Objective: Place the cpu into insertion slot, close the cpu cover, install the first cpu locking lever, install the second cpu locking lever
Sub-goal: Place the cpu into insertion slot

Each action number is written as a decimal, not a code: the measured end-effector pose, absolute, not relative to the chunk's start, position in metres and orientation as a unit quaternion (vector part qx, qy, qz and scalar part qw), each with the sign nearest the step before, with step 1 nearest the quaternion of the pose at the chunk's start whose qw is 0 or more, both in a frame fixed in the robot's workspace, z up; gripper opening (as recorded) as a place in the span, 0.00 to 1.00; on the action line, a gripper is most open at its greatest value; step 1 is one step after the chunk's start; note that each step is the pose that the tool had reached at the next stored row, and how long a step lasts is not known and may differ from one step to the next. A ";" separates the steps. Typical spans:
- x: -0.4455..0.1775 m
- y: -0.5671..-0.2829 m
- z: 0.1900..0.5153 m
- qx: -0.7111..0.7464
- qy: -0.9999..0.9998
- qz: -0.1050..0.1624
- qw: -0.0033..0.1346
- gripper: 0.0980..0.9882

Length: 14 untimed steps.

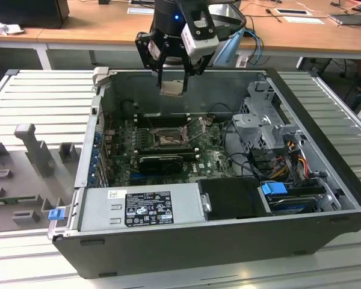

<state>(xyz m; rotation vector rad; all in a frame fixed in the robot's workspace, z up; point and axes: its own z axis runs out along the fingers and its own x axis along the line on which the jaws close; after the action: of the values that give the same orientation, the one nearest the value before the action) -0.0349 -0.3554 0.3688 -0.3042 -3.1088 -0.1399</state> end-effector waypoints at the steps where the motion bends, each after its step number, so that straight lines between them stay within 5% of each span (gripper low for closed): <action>1: -0.035 -0.355 0.369 -0.102 -0.994 -0.045 0.007 0.48; 14: -0.035 -0.355 0.369 -0.142 -0.989 -0.045 0.005 0.48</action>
<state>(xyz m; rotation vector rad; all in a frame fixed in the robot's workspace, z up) -0.0350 -0.3554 0.3688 -0.4449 -3.0958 -0.1408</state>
